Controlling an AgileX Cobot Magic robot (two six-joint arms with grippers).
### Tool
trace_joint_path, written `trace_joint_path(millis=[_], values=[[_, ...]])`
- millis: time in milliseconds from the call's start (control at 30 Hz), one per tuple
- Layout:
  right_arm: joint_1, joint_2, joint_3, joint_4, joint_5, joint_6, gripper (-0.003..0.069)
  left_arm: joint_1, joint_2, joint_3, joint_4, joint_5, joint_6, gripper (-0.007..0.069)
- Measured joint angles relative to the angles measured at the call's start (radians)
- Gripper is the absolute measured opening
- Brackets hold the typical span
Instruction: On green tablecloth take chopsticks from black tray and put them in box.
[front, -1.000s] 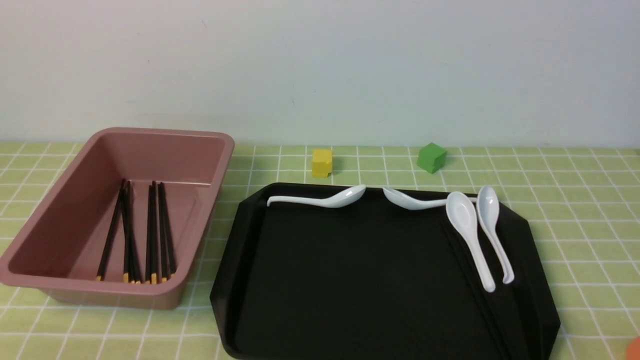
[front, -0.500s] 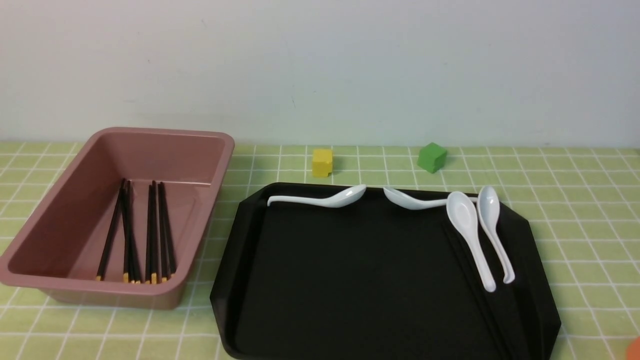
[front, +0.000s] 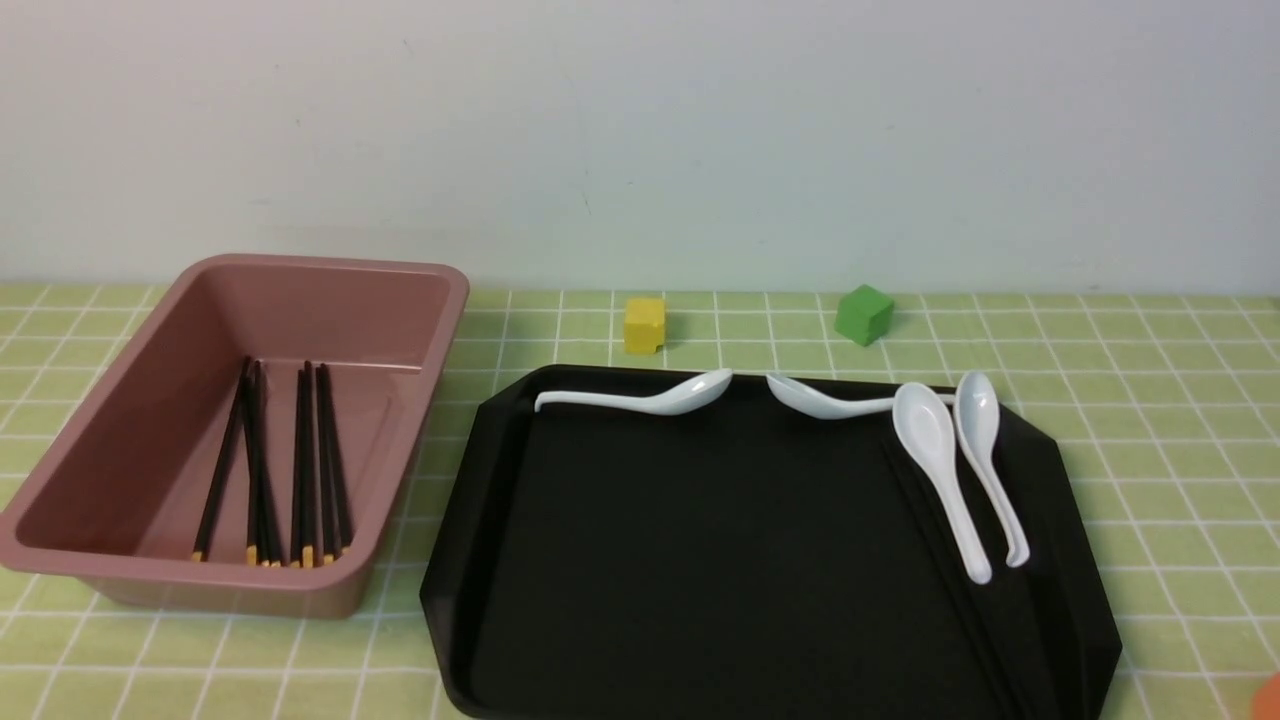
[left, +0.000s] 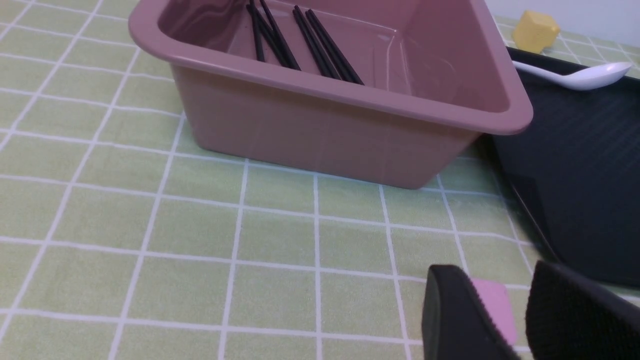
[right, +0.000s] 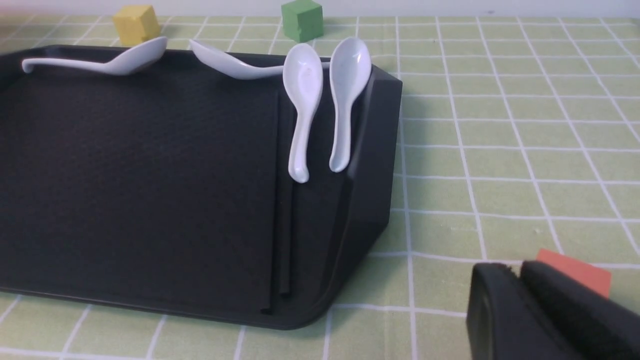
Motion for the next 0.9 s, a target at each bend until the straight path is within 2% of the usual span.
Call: trace_joint_path(millis=[900], values=[[0.000,0.000,0.000,-0.002,0.000,0.000,0.0120,0.000,0.000,0.000,0.000,0.000,0.000,0.0239]])
